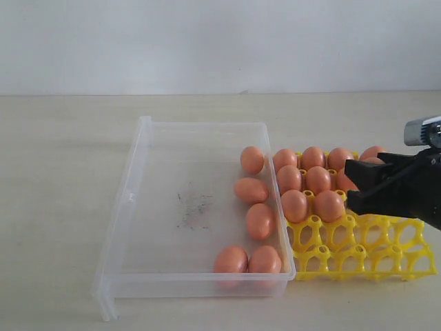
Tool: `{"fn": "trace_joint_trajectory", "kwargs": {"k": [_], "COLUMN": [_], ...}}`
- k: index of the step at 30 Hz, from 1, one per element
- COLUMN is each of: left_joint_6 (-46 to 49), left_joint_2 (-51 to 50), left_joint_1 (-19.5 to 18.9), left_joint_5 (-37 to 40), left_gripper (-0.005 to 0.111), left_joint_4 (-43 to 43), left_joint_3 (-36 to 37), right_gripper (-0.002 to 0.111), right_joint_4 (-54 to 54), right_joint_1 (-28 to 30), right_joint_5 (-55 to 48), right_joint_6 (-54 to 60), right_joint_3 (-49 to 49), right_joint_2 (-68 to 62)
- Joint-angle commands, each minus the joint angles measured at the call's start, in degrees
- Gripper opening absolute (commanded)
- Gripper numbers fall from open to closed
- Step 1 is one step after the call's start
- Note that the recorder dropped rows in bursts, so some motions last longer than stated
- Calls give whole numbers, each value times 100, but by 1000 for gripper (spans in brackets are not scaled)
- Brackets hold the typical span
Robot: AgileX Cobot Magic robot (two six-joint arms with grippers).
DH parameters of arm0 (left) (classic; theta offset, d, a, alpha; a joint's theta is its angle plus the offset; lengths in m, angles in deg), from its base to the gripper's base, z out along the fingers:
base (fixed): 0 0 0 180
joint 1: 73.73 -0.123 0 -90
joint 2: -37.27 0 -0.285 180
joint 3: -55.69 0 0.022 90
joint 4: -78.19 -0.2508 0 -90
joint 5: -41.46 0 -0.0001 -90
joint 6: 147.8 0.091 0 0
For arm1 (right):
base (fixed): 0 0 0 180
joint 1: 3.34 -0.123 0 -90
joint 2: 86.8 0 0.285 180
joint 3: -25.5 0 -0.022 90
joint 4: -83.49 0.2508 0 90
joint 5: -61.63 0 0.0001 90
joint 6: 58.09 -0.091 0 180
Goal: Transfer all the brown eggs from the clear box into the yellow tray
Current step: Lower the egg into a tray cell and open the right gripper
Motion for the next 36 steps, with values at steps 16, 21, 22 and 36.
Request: {"fn": "trace_joint_trajectory", "kwargs": {"k": [16, 21, 22, 36], "left_joint_6": [-51, -51, -51, -51], "left_joint_2": [14, 14, 14, 14], "left_joint_1": [10, 10, 10, 10], "left_joint_5": [-18, -18, -18, -7], "left_gripper": [4, 4, 4, 4], "left_joint_4": [51, 51, 51, 51], "left_joint_3": [20, 20, 20, 20], "right_gripper": [0, 0, 0, 63], "right_joint_4": [621, 641, 694, 555], "right_joint_1": [50, 50, 50, 40], "right_joint_5": [1594, 1813, 1817, 1653], "right_joint_6": [572, 585, 654, 96], "right_joint_3": [-116, -205, -205, -205], "right_joint_2": [-1977, -2282, -2296, -2146]}}
